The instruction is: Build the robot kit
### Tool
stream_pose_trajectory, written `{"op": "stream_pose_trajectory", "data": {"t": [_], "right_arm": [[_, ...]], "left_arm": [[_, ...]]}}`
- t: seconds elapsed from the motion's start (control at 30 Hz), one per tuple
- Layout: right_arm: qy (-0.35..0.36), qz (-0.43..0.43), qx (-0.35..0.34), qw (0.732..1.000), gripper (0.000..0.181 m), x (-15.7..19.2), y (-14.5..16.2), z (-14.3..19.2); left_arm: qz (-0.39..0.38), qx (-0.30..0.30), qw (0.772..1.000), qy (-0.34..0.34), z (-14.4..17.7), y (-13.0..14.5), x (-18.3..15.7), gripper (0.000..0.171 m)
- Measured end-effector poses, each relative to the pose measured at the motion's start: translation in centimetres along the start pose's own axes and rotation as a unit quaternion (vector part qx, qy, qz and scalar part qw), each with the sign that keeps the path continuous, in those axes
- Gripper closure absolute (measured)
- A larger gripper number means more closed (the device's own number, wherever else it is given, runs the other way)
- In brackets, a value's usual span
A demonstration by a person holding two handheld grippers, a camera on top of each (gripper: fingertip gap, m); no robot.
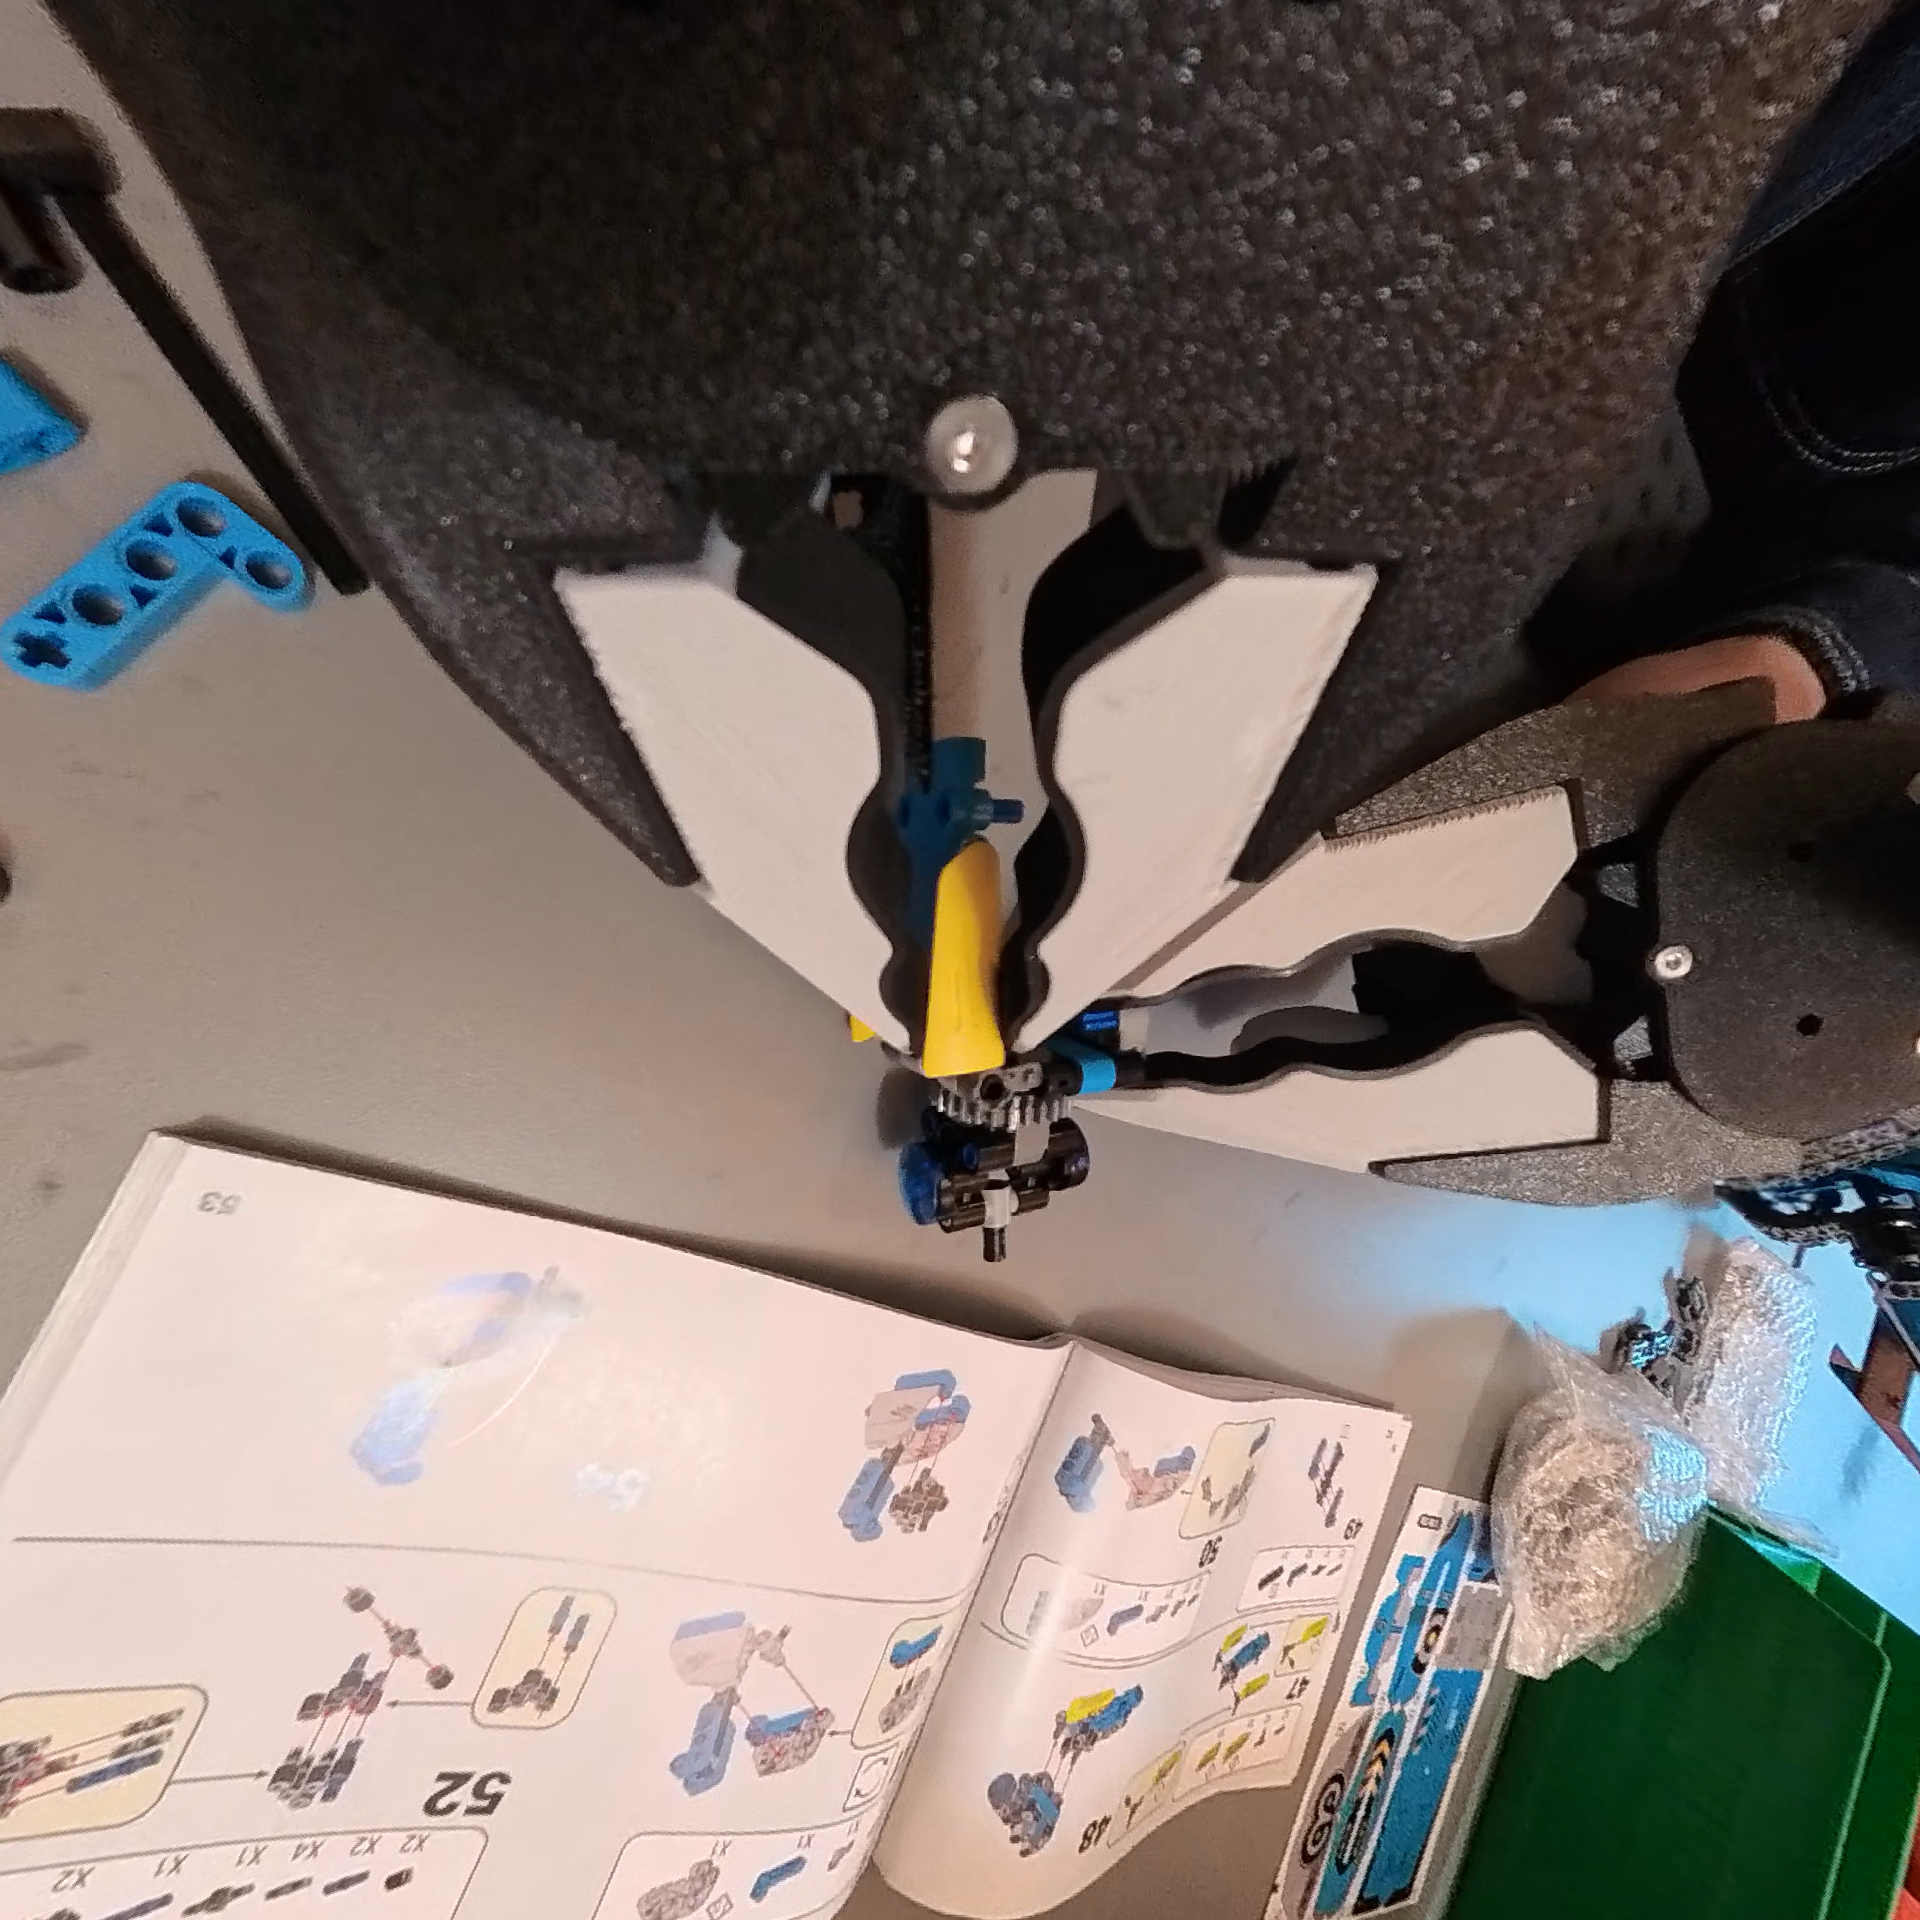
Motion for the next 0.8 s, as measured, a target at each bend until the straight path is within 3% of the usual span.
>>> {"op": "stream_pose_trajectory", "data": {"t": [0.23, 0.47, 0.8], "right_arm": [[0.002, 0.049, -0.003, 0.999, 0.167, 0.04, -0.02, -0.1], [-0.082, -0.021, 0.005, 0.996, 0.157, 0.26, 0.19, 0.22], [-0.069, 0.017, 0.008, 0.997, 0.153, 0.16, 0.18, 0.5]], "left_arm": [[0.001, 0.002, 1.0, 0.006, 0.04, 0.06, 0.05, 0.156], [-0.007, 0.0, 1.0, 0.005, 0.13, 0.11, 0.02, 0.156], [-0.006, 0.0, 1.0, 0.009, 0.12, 0.13, 0.05, 0.155]]}}
Point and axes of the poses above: each gripper's, where its closed fingertips meet, z back along the fingers, y out of its underside, x = y × z across the jaws, the point moved 2 cm from there along z, back along the fingers, and after that the axes turned 6 degrees about -y, right-handed, at the moved point
